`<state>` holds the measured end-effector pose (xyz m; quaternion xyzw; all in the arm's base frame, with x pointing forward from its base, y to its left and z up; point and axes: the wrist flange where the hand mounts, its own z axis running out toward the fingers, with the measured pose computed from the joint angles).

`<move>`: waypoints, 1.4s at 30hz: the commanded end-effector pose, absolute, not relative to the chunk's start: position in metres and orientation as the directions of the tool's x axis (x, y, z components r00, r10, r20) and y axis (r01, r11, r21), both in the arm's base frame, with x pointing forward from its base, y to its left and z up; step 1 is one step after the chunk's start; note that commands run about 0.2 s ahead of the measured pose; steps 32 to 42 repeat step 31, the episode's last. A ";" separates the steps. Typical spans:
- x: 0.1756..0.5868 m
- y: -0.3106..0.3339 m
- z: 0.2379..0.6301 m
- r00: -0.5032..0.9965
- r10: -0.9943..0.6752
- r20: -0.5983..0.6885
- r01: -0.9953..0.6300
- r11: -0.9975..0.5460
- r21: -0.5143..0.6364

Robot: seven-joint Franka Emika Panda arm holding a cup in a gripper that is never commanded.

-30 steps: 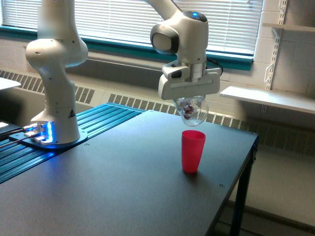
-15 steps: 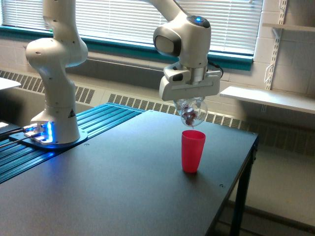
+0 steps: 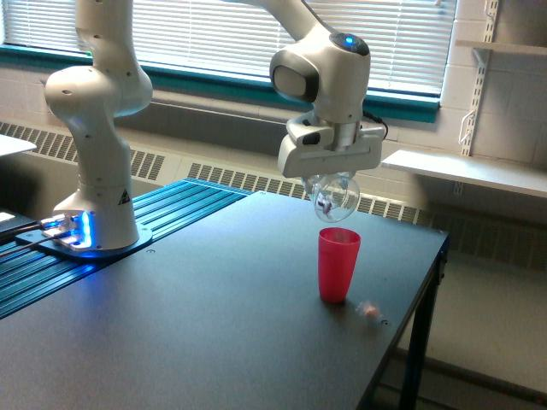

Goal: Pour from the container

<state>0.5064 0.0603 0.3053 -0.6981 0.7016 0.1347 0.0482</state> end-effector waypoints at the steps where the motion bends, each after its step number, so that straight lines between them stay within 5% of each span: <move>1: 0.506 0.068 0.299 -0.015 -0.965 -0.262 -0.990 -0.022 0.139; 42: 0.504 0.079 0.298 -0.001 -0.970 -0.245 -0.991 -0.032 0.130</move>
